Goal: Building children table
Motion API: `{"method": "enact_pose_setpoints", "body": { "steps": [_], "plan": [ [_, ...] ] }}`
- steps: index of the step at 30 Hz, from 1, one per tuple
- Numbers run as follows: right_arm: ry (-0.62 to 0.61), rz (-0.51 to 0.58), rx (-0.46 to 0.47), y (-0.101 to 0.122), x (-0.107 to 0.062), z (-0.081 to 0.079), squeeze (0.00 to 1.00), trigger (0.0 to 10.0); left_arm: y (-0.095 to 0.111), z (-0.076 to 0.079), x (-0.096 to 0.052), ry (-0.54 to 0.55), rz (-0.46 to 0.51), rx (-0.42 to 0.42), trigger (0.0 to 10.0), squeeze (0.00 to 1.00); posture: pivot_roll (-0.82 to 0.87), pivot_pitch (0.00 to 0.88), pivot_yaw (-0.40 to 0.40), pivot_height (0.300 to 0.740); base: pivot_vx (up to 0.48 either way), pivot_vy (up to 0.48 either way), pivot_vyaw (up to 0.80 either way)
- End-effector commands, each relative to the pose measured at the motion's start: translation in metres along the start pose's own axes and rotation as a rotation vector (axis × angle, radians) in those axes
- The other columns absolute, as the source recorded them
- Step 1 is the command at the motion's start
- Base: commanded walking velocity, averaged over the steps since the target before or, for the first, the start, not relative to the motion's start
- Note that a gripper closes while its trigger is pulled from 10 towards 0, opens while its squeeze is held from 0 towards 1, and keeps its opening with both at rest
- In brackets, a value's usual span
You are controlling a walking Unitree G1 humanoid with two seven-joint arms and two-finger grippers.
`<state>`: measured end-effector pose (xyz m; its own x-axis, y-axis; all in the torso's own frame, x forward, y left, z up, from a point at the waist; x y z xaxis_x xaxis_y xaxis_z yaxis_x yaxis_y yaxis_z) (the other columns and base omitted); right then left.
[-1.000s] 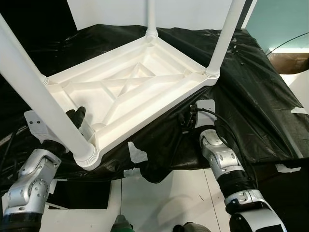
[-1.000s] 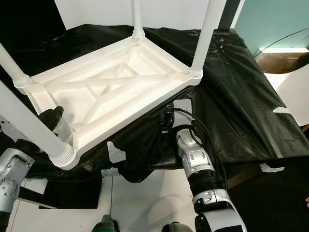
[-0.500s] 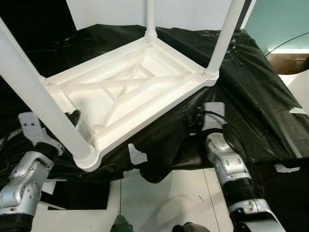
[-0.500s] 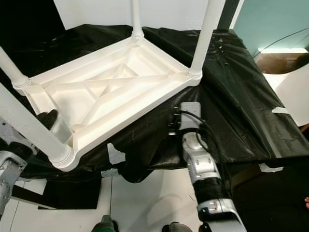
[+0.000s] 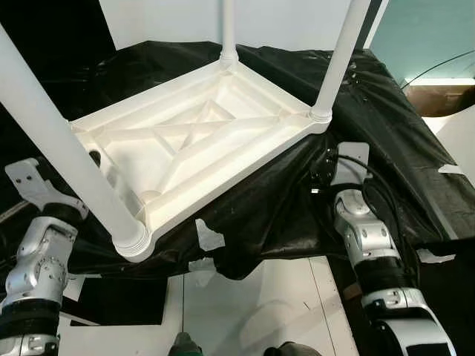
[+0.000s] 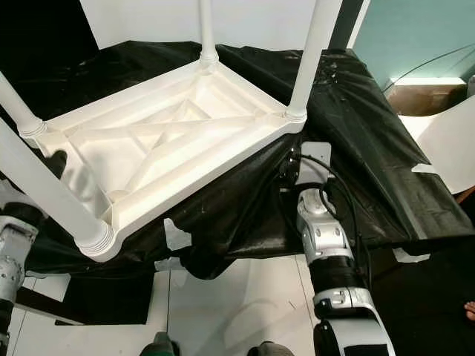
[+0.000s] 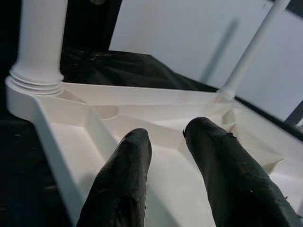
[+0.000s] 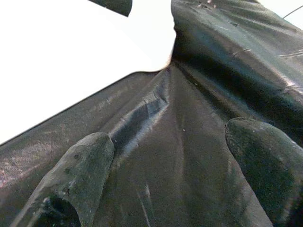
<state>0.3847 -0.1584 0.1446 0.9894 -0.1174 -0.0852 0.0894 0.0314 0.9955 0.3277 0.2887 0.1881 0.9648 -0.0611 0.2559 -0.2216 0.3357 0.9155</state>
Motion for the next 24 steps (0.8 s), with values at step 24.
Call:
{"method": "enact_pose_setpoints", "body": {
  "steps": [24],
  "plan": [
    [0.235,-0.096,-0.015,0.006,0.038,-0.026,0.00,10.0,-0.012,0.137,-0.049,-0.967,0.010,-0.100,10.0,0.00,0.02,0.098,-0.054,0.740,0.000,0.000,0.00]
  ]
}}
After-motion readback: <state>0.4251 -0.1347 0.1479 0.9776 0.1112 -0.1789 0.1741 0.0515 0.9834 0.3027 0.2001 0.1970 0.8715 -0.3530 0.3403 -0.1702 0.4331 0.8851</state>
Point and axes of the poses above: a point about 5 cm out from each wrist's last joint towards the gripper, its own x axis pointing out of the wrist towards the gripper, its own y axis along the axis of the wrist's last joint, z = x × y, the point moved 3 cm from there along x, pointing out of the wrist towards the gripper, and after that the axes turned 1 degree about x, right-handed, at the moved point
